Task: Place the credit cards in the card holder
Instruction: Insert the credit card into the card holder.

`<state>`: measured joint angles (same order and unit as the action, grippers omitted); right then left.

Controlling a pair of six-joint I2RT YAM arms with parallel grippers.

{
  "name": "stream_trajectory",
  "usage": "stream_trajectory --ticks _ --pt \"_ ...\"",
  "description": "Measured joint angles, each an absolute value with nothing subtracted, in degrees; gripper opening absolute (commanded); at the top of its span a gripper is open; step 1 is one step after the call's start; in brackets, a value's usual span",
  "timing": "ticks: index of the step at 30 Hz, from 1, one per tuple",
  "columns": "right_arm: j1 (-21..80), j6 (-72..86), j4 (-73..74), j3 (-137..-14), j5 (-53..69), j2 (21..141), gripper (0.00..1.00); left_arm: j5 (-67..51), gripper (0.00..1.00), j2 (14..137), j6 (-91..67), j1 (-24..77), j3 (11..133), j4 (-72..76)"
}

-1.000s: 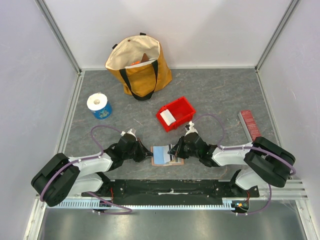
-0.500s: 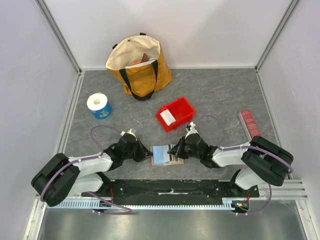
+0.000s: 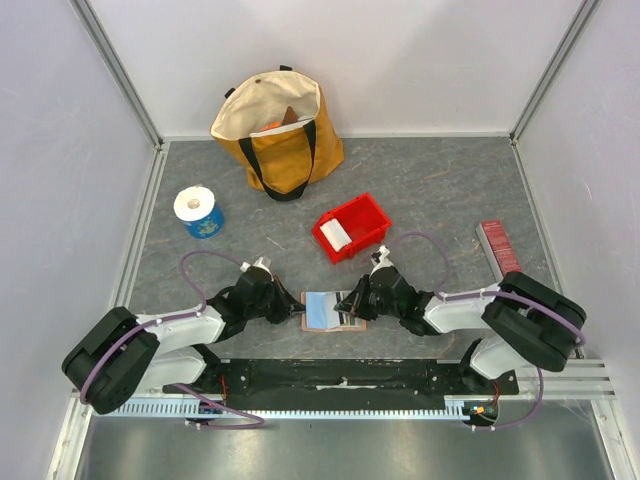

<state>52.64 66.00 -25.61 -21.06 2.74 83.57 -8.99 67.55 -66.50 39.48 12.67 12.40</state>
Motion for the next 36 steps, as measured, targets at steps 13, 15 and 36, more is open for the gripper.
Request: stream_trajectory --ticks 13,15,36 --pt "52.5 66.7 -30.0 -21.5 3.9 86.4 0.00 -7.9 0.02 66.7 -66.5 39.2 12.2 12.5" --pt "52.6 66.7 -28.6 -21.1 2.5 84.8 0.00 -7.9 0.02 66.6 -66.5 39.3 12.1 12.5" --pt "52.4 68.4 -30.2 -21.1 0.8 86.3 0.00 -7.6 0.02 64.4 -66.6 39.6 10.6 12.7"
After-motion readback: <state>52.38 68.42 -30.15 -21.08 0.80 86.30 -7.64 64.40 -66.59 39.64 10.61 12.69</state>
